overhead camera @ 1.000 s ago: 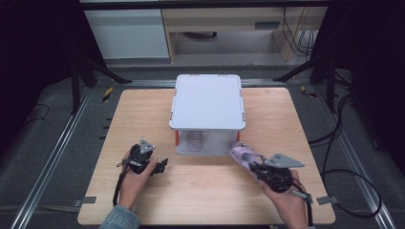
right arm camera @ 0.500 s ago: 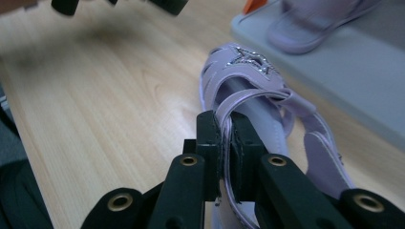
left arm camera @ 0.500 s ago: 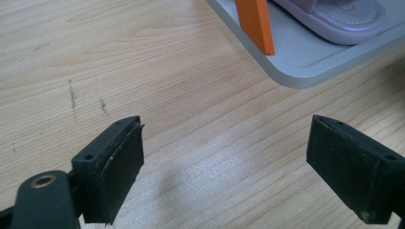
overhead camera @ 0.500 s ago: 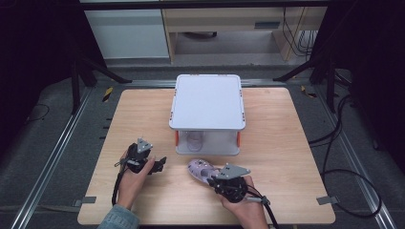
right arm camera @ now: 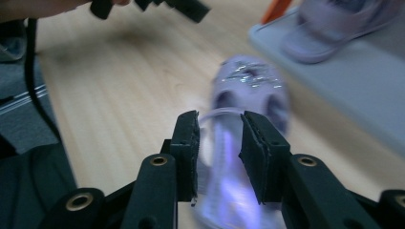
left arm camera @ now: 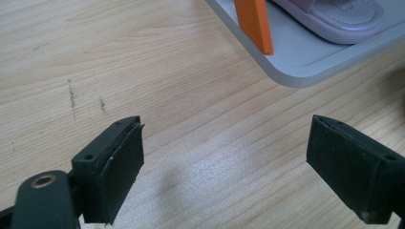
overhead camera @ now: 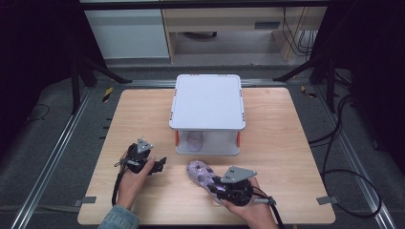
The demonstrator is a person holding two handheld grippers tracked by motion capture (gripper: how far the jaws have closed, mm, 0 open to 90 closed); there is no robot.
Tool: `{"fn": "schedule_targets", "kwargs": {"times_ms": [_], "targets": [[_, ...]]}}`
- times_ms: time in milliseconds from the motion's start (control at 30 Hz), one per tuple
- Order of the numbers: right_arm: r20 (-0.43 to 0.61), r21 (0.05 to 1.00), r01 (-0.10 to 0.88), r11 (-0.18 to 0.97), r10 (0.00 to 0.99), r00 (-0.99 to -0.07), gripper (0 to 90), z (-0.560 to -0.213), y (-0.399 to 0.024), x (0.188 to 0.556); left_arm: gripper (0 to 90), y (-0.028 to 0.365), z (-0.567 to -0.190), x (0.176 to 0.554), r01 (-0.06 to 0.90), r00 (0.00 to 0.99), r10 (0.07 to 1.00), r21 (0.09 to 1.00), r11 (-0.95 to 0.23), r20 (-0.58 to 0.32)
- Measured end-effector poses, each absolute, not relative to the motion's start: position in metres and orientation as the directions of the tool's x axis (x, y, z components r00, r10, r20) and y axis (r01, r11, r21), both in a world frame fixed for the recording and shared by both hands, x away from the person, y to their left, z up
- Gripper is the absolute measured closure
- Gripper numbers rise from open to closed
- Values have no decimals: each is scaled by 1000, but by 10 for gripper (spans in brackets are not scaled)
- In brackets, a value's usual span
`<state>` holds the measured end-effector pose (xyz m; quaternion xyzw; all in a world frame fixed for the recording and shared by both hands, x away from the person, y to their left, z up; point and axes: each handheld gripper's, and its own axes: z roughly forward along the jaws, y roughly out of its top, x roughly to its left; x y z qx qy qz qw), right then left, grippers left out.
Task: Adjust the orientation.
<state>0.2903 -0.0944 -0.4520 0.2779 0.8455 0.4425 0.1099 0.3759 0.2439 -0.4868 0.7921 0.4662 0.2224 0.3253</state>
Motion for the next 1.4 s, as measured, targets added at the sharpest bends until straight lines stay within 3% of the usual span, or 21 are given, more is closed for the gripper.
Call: {"fn": "schedule_targets", "kwargs": {"times_ms": [200, 300, 400, 467, 567, 867, 1133, 1400], "targets": [[20, 772, 380, 509, 578, -816, 574, -456, -106, 314, 116, 243, -487, 376, 592, 470, 881, 722, -357, 50], [19, 748, 390, 537, 570, -822, 576, -465, -103, 321, 116, 243, -487, 376, 593, 471, 881, 721, -357, 49], [17, 726, 394, 564, 558, -830, 624, -470, -97, 326, 116, 244, -487, 376, 594, 471, 881, 721, -358, 49], [18, 717, 397, 573, 555, -832, 737, -472, -95, 328, 116, 244, -487, 376, 593, 470, 881, 722, -357, 49], [26, 720, 412, 559, 571, -820, 808, -471, -95, 329, 116, 244, -487, 375, 592, 467, 883, 726, -350, 44], [179, 803, 503, 321, 674, -716, 833, -472, -110, 314, 119, 243, -475, 373, 554, 492, 870, 763, -333, 23], [251, 850, 513, 120, 764, -595, 831, -468, -122, 318, 124, 239, -454, 383, 514, 519, 855, 801, -307, -6], [271, 861, 507, 32, 815, -513, 831, -466, -126, 337, 150, 240, -437, 393, 510, 547, 836, 806, -298, -36]]}}
